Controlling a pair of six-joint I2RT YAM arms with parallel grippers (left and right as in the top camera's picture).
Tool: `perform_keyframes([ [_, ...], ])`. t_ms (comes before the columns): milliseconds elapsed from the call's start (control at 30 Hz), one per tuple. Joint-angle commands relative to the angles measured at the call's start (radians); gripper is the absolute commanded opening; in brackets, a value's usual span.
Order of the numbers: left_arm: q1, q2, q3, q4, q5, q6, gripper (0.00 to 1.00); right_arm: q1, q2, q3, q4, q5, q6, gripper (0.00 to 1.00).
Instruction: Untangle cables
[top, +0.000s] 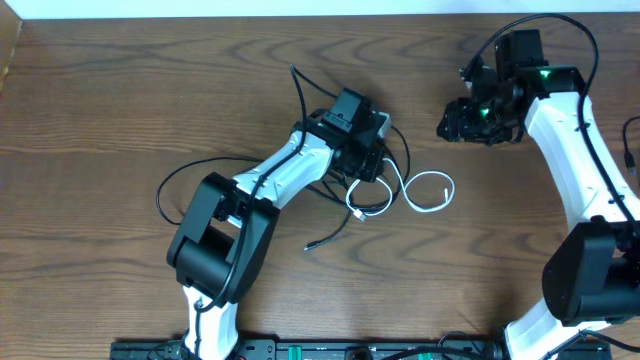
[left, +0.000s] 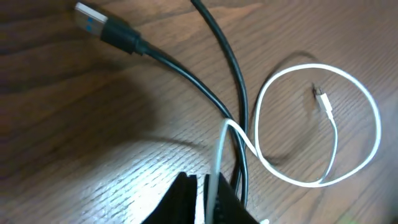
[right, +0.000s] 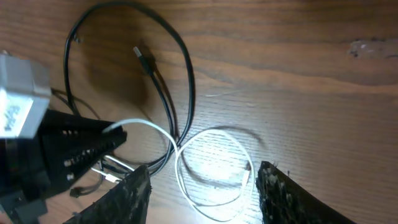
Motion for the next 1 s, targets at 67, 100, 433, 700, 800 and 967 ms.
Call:
perform_keyframes([
  [67, 0.066, -0.146, 0.032, -0.003, 0.076, -0.158, 0.08, 0.044, -0.002, -0.008, -0.02, -0.04, -0.061, 0.54],
  [100, 0.078, -0.172, 0.032, -0.009, 0.09, -0.187, 0.08, 0.051, -0.002, -0.008, -0.027, -0.053, -0.082, 0.54],
  [433, 0.129, -0.275, 0.032, -0.113, 0.185, -0.273, 0.08, 0.122, 0.002, -0.009, -0.054, -0.211, -0.28, 0.55],
  [700, 0.132, -0.275, 0.032, -0.139, 0.218, -0.282, 0.08, 0.196, 0.056, -0.017, -0.001, -0.254, -0.339, 0.58],
  [800, 0.14, -0.275, 0.032, -0.139, 0.233, -0.31, 0.08, 0.221, 0.076, -0.018, 0.006, -0.268, -0.386, 0.59],
  [967, 0.181, -0.275, 0.032, -0.143, 0.259, -0.361, 0.08, 0.24, 0.107, -0.021, 0.001, -0.275, -0.445, 0.59],
])
